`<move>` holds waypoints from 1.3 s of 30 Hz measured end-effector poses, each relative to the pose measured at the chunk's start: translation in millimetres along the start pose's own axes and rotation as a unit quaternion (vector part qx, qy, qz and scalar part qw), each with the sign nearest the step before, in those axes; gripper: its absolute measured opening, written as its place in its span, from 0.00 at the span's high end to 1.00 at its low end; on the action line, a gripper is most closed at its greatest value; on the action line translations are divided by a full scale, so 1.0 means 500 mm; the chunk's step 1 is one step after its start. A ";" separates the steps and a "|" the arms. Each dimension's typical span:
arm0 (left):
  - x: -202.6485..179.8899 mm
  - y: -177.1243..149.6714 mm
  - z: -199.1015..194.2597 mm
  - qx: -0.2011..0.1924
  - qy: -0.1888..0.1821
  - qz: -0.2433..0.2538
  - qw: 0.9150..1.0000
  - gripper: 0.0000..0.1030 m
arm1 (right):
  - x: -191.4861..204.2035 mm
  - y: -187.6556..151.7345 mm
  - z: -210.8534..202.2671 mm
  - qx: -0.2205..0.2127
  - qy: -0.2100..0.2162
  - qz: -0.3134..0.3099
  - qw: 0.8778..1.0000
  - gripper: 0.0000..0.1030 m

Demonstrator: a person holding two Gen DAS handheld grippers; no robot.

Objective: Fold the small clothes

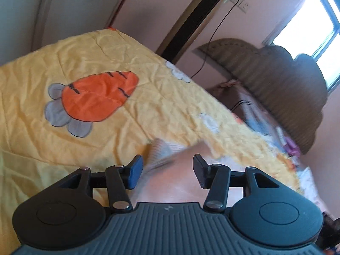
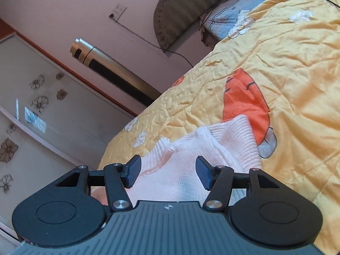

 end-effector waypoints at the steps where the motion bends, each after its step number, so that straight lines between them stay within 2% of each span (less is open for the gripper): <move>1: -0.007 -0.005 0.005 0.004 0.018 0.037 0.999 0.50 | 0.009 -0.003 0.013 0.005 -0.015 -0.021 1.000 0.44; 3: -0.019 -0.016 0.009 0.008 0.053 0.097 0.994 0.50 | 0.024 -0.004 0.029 -0.005 -0.072 -0.088 0.994 0.43; 5: -0.021 -0.026 0.022 0.023 0.056 0.113 0.992 0.50 | 0.029 0.003 0.045 -0.012 -0.105 -0.141 0.984 0.43; 7: -0.023 -0.036 0.044 0.050 0.044 0.113 0.991 0.50 | 0.020 0.019 0.064 -0.006 -0.126 -0.151 0.980 0.43; 9: -0.033 -0.046 0.067 0.068 0.036 0.133 0.988 0.50 | 0.004 0.027 0.096 0.023 -0.145 -0.149 0.978 0.43; 11: -0.044 -0.044 0.083 0.062 0.046 0.150 0.986 0.43 | -0.013 0.026 0.130 0.061 -0.156 -0.143 0.975 0.43; 13: -0.054 -0.038 0.095 0.057 0.052 0.159 0.984 0.39 | -0.023 0.024 0.149 0.071 -0.173 -0.151 0.971 0.43; 14: -0.061 -0.039 0.102 0.061 0.046 0.162 0.984 0.39 | -0.022 0.021 0.154 0.073 -0.165 -0.153 0.972 0.48; 15: -0.069 -0.041 0.109 0.068 0.036 0.167 0.983 0.41 | -0.017 0.018 0.152 0.069 -0.153 -0.154 0.974 0.69; 16: -0.077 -0.044 0.117 0.077 0.036 0.178 0.980 0.46 | -0.015 0.017 0.151 0.067 -0.140 -0.153 0.976 0.85; 17: -0.083 -0.044 0.120 0.079 0.038 0.188 0.978 0.70 | -0.012 0.015 0.148 0.072 -0.122 -0.146 0.979 0.86; 18: -0.089 -0.039 0.117 0.073 0.041 0.194 0.977 0.76 | -0.011 0.015 0.144 0.068 -0.119 -0.150 0.979 0.86; 20: -0.099 -0.024 0.102 0.058 0.042 0.187 0.980 0.77 | -0.008 0.018 0.136 0.058 -0.125 -0.152 0.979 0.87; 22: -0.107 -0.016 0.088 0.034 0.048 0.201 0.978 0.78 | 0.007 0.028 0.114 0.028 -0.114 -0.153 0.981 0.87; 23: -0.105 -0.019 0.091 0.032 0.054 0.207 0.976 0.79 | 0.014 0.039 0.096 0.005 -0.100 -0.141 0.985 0.87; 25: -0.080 -0.036 0.121 0.054 0.074 0.192 0.977 0.78 | 0.000 0.055 0.078 -0.021 -0.082 -0.111 0.990 0.88; 27: -0.073 -0.042 0.125 0.035 0.076 0.192 0.978 0.77 | -0.053 0.047 0.106 -0.003 -0.127 -0.096 0.987 0.88; 28: -0.072 -0.041 0.124 0.034 0.079 0.190 0.978 0.74 | -0.070 0.035 0.119 0.008 -0.138 -0.094 0.986 0.88; 29: -0.071 -0.041 0.122 0.032 0.083 0.188 0.978 0.70 | -0.077 0.027 0.122 0.000 -0.136 -0.098 0.986 0.89; 31: -0.074 -0.042 0.116 0.026 0.094 0.202 0.974 0.63 | -0.075 0.026 0.120 -0.009 -0.135 -0.090 0.987 0.88; 32: -0.076 -0.042 0.110 0.023 0.103 0.207 0.973 0.59 | -0.076 0.025 0.121 -0.010 -0.142 -0.092 0.986 0.82; 34: -0.083 -0.038 0.080 0.013 0.123 0.211 0.970 0.59 | -0.073 0.023 0.117 -0.013 -0.147 -0.094 0.985 0.78; 36: -0.096 -0.030 0.034 -0.019 0.140 0.219 0.965 0.59 | -0.059 0.024 0.094 -0.029 -0.160 -0.095 0.982 0.63; 37: -0.105 -0.022 0.002 -0.050 0.152 0.227 0.961 0.56 | -0.047 0.023 0.078 -0.046 -0.170 -0.107 0.979 0.60; 39: -0.125 -0.014 -0.041 -0.108 0.168 0.233 0.952 0.35 | -0.003 0.017 0.037 -0.092 -0.177 -0.159 0.967 0.43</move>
Point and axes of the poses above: each gripper's, at about its wrist camera, not at the fingertips, and z roughly the way its jaws point, x to its left, y to its top, the point moved 7 cm from there along z, roughly the way its jaws point, and after that the axes turned 7 degrees about z, right-handed, at the moved point
